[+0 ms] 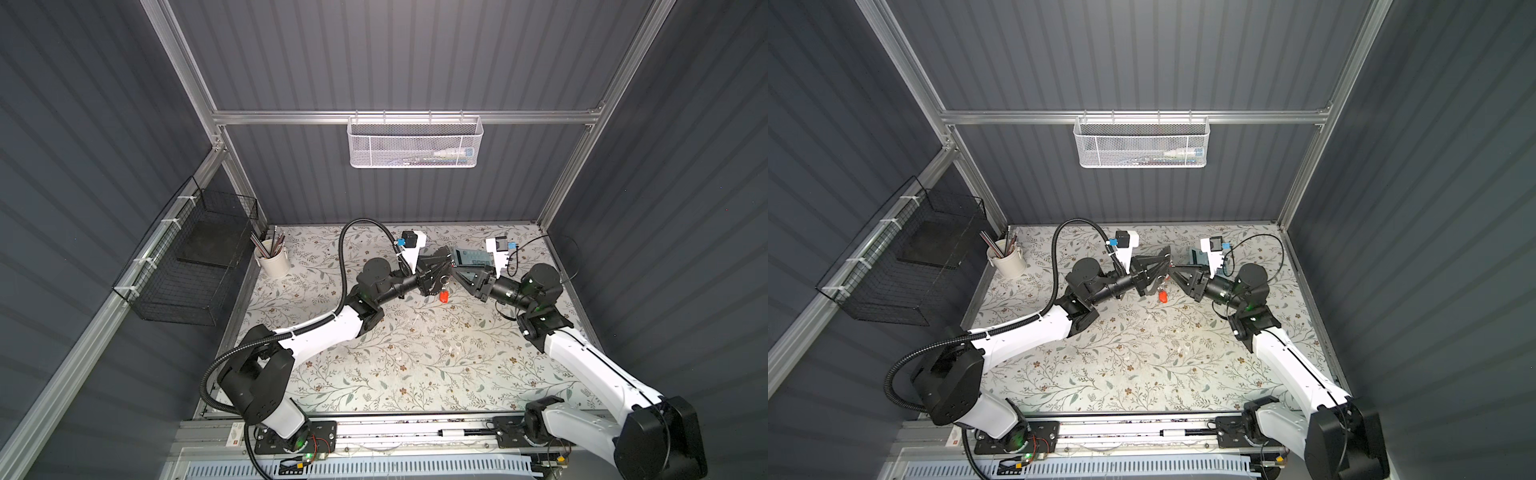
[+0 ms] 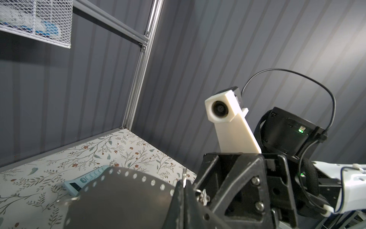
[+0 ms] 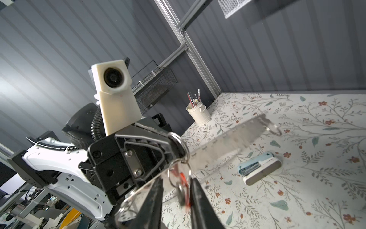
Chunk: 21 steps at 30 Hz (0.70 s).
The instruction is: Put the keys on the keyring
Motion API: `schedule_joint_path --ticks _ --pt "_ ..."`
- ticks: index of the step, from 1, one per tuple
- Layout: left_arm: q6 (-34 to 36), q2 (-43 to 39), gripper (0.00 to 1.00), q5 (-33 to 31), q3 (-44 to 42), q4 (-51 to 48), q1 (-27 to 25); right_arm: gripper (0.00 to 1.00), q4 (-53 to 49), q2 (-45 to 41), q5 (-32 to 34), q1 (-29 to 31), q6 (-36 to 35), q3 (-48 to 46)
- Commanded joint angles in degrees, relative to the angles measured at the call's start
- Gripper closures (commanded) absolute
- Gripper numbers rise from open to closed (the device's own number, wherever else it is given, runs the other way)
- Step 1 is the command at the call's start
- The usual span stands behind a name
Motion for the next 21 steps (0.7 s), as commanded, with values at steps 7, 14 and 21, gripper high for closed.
schedule_joint_path --ticks 7,14,21 --pt "-1.3 -1.22 1.0 3.24 0.48 -3.77 0.34 0.5 4.14 -3.39 0.62 -7.25 4.61 -2.06" --pt "-4.68 -0.17 1.0 8.51 1.11 -0.98 2.04 0.54 10.88 0.95 -5.1 -7.17 8.89 -0.65" --pt "-6.64 0.57 1.0 11.57 1.6 1.55 2.56 0.62 15.89 4.03 -7.49 -5.45 11.76 -1.71"
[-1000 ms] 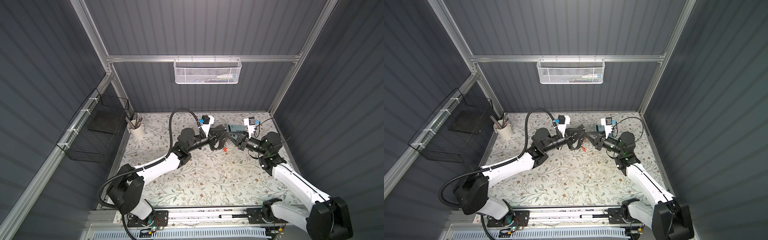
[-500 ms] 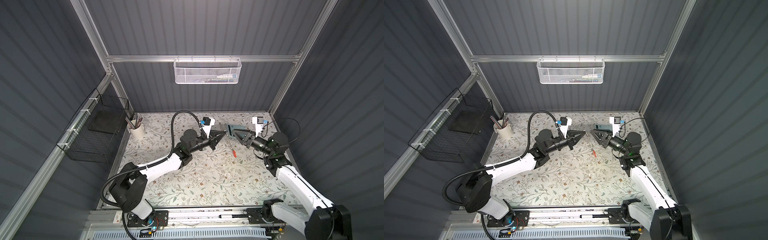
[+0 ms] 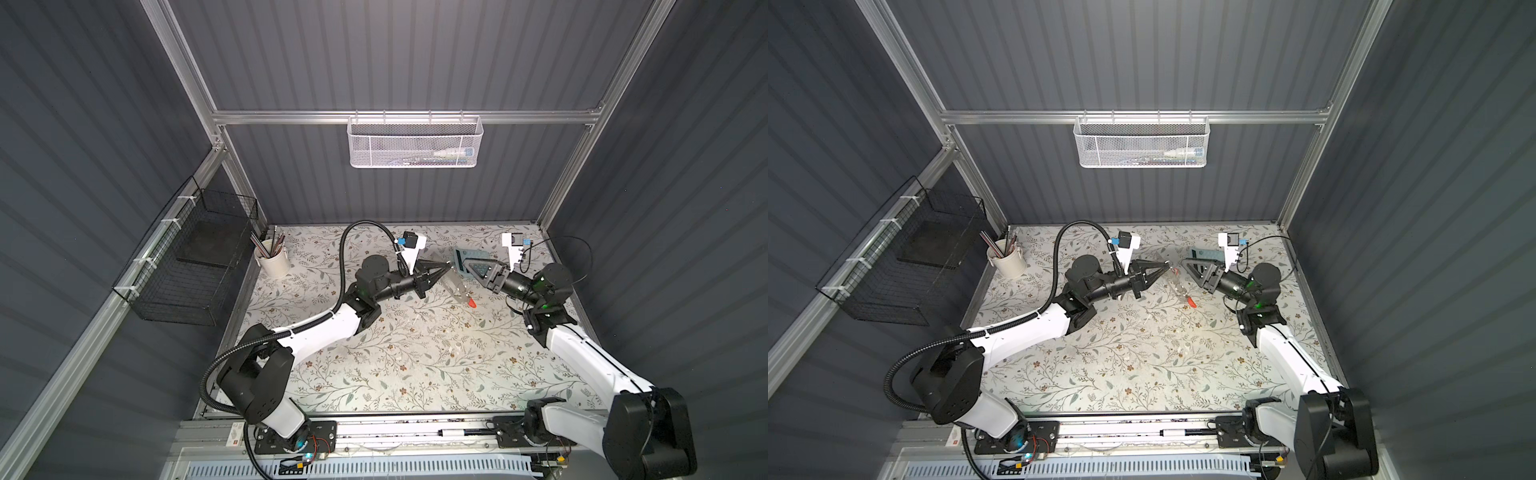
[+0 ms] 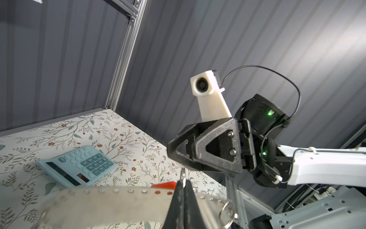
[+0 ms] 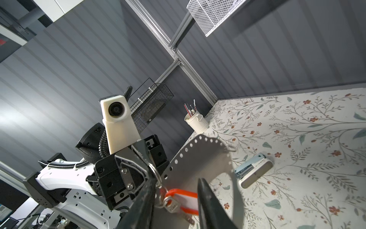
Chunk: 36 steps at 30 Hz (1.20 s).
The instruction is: Put the keys on the keyring
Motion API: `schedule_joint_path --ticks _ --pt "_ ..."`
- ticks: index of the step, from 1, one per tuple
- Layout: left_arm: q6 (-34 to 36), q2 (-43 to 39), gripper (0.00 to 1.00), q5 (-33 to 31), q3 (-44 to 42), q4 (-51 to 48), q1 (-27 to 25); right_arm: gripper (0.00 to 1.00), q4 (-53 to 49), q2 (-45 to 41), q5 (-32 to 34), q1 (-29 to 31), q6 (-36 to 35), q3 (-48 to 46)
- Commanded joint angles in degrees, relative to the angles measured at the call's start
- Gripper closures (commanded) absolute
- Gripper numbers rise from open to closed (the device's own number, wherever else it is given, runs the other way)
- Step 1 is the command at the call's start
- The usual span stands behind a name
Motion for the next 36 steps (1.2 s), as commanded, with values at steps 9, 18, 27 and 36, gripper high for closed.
schedule_joint_path --ticks 9,18,27,36 --pt "-2.87 2.24 1.0 5.36 3.0 4.88 0.33 0.66 7.3 0.38 -3.48 2.86 1.27 0.04" --pt "-4.0 2.82 1.0 6.61 3.5 5.89 0.29 0.77 7.88 1.55 -3.8 3.35 1.4 -0.27" --pt "-4.12 2.9 1.0 6.82 3.84 6.15 0.29 0.88 8.07 1.83 -4.21 3.52 1.41 -0.18" --pt "-5.43 3.56 1.0 7.44 3.88 7.12 0.52 1.0 7.44 1.54 -4.74 3.57 0.42 -0.19"
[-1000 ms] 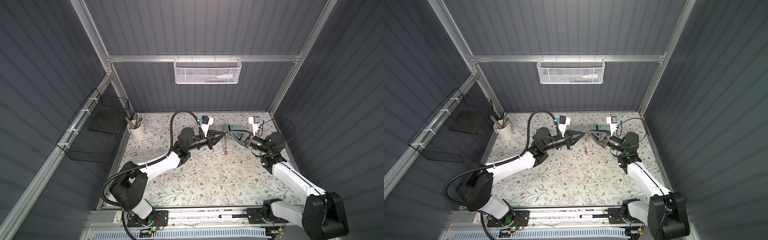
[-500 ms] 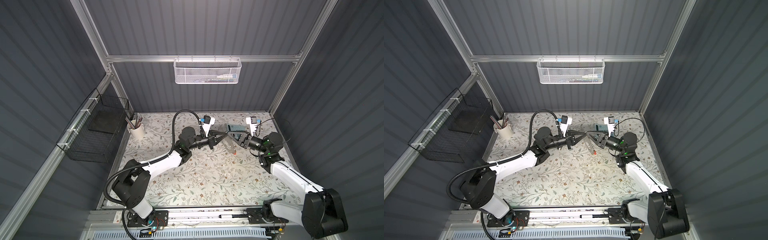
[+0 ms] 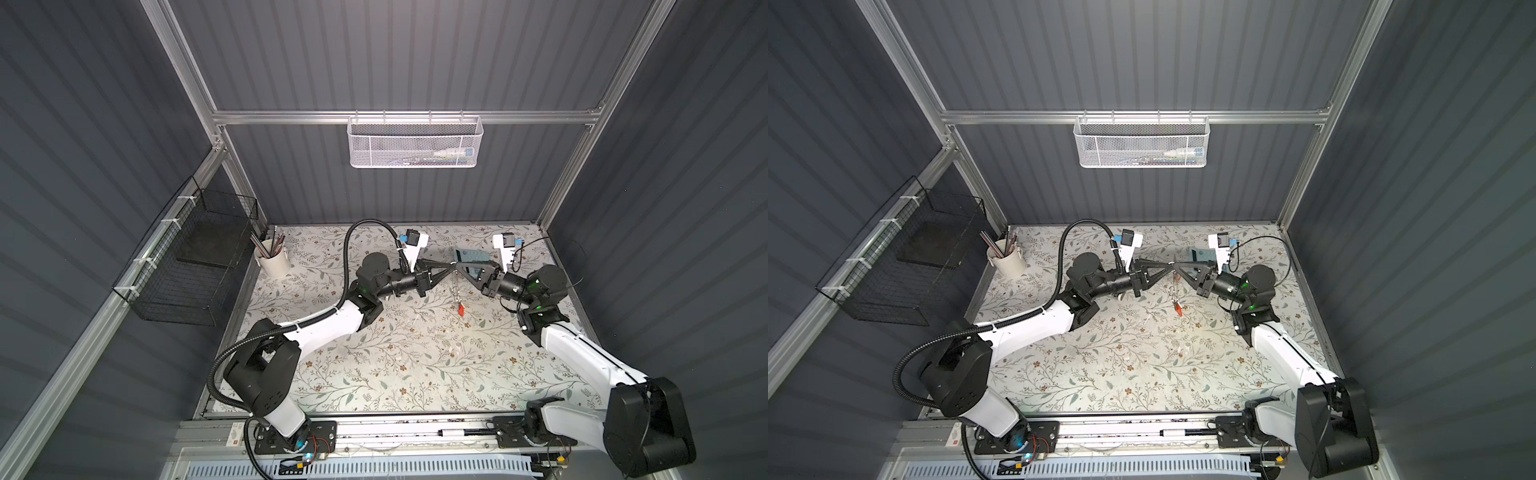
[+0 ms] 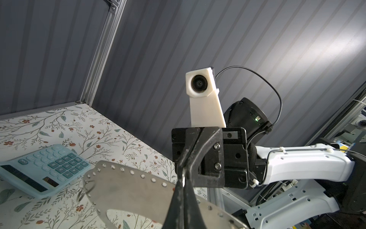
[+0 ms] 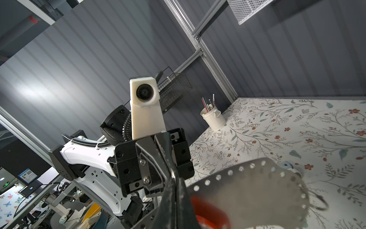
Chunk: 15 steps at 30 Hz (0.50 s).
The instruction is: Put the keys on the keyring
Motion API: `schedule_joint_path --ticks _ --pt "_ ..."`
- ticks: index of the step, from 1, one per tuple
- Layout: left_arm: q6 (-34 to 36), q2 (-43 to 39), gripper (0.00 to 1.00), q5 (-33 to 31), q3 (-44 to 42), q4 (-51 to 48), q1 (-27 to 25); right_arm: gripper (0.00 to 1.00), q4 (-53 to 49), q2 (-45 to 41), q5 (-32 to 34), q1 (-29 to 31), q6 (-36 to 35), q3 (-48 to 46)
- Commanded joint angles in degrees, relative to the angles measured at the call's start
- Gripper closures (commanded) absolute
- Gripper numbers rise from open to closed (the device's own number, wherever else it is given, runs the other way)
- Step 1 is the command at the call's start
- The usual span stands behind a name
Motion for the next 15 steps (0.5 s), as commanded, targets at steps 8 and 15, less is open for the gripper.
schedule_joint_path --ticks 8,15 --pt "0.22 0.85 1.0 3.23 1.9 2.87 1.06 1.0 -3.02 -1.0 -0.23 0.5 -2.33 -0.14" --pt "7.24 -1.7 0.95 6.8 2.87 -8.96 1.9 1.0 -3.99 -1.07 -0.41 0.51 -4.89 0.68"
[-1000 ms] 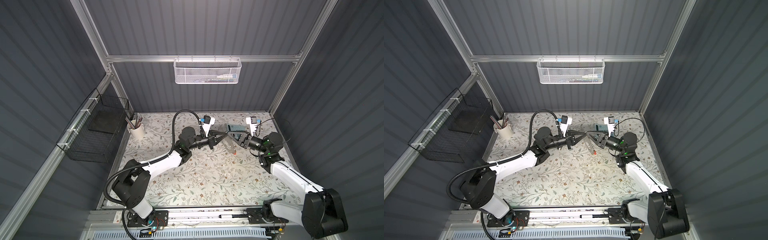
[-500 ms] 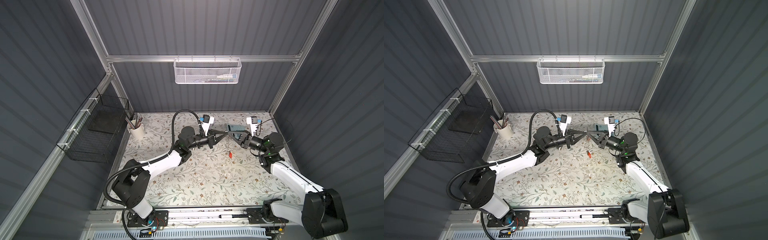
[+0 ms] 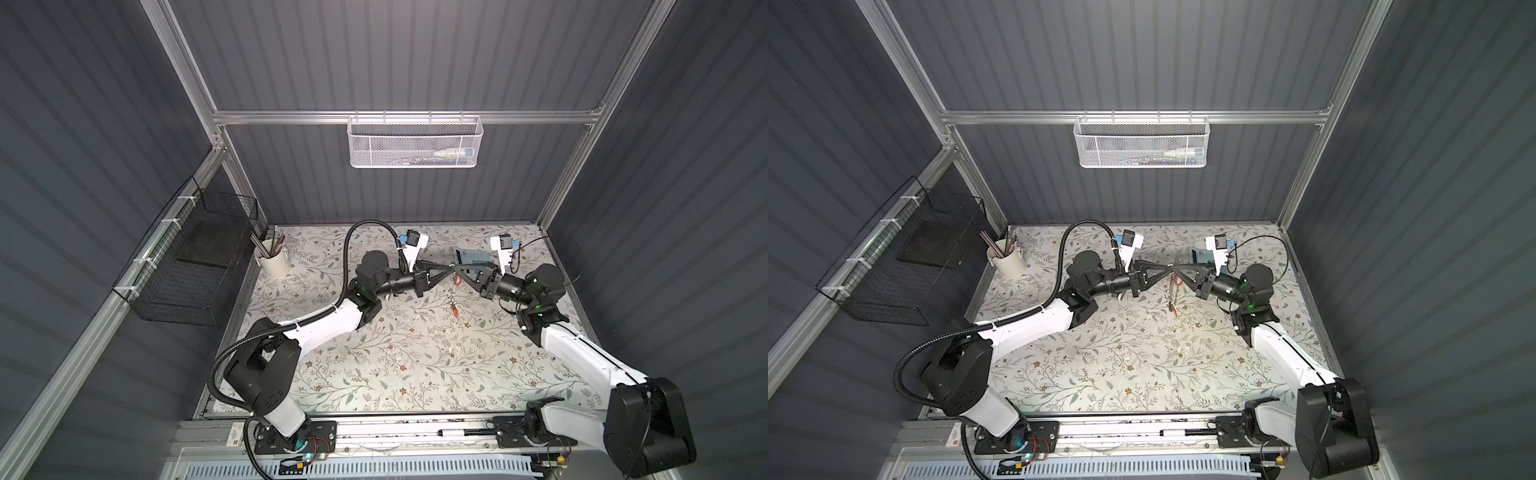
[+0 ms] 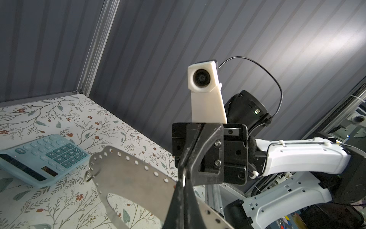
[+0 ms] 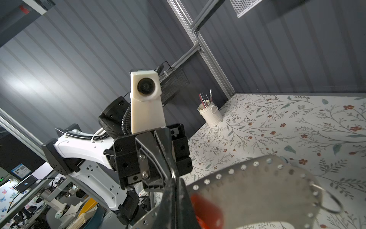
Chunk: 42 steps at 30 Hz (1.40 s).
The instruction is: Put the keys on the keyring
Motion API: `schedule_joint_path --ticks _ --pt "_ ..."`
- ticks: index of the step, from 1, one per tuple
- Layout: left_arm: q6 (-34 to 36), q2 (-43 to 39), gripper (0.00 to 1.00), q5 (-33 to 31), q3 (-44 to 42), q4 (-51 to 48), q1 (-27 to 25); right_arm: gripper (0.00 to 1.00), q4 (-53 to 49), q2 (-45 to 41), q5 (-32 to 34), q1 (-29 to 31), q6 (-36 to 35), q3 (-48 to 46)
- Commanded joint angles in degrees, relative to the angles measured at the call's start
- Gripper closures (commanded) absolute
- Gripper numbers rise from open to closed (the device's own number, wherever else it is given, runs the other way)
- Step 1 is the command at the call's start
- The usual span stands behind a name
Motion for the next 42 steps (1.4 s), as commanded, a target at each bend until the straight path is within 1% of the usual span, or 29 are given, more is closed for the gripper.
schedule_joint_path --ticks 1,5,9,11,13,15,16,17,19,20,23,26,32,39,42 --pt "7.02 -2.46 0.92 3.33 2.13 -6.65 0.58 1.0 -0.2 -1.03 -0.21 0.27 -1.32 0.66" --pt "12.0 -4.86 0.69 4.59 2.49 -15.17 1.86 1.0 -1.66 -2.47 0.26 0.24 -4.82 0.23" --pt "16.93 -7.46 0.58 5.57 2.86 -23.7 3.76 1.0 -5.98 -4.14 0.54 0.2 -9.35 0.87" --pt "22.58 -8.8 0.53 6.46 4.97 -31.86 4.09 1.0 -8.45 -5.7 0.45 0.33 -11.96 1.06" --pt "30.91 -9.33 0.5 7.17 8.72 -41.86 4.21 1.0 -11.08 -6.59 0.56 0.43 -14.75 1.37" --pt "38.98 -9.3 0.49 7.17 12.63 -52.6 4.25 1.0 -13.64 -7.32 1.45 0.72 -17.93 1.39" --pt "43.42 -9.28 0.49 5.96 14.87 -58.54 4.14 1.0 -14.81 -7.51 1.88 0.93 -19.41 1.5" --pt "46.43 -9.11 0.49 4.23 16.76 -63.2 4.16 1.0 -15.86 -7.69 1.99 1.1 -20.5 1.71" --pt "50.5 -8.63 0.49 2.35 19.38 -68.8 4.18 1.0 -16.55 -7.77 1.77 1.29 -21.98 2.0" --pt "52.23 -8.09 0.49 1.98 22.65 -71.99 4.12 1.0 -17.44 -7.78 1.53 1.41 -23.06 2.25" --pt "54.38 -6.52 0.5 1.77 27.36 -77.39 4.1 1.0 -22.04 -7.86 1.1 2.15 -27.19 3.69" --pt "54.99 -4.63 0.51 2.03 30.85 -80.94 4.1 1.0 -23.78 -8.21 0.53 2.92 -29.72 4.27" --pt "55.65 -0.17 0.54 5.02 36.62 -86.27 4.1 1.0 -27.92 -9.05 0.46 4.68 -35.02 5.23" --pt "55.48 3.3 0.57 7.26 41.02 -88.59 3.94 1.0 -28.23 -8.93 0.11 6.17 -36.81 5.32" --pt "56.41 4.94 0.61 7.94 42.51 -91.12 3.75 1.0 -28.41 -8.56 -0.17 6.5 -36.93 5.61"
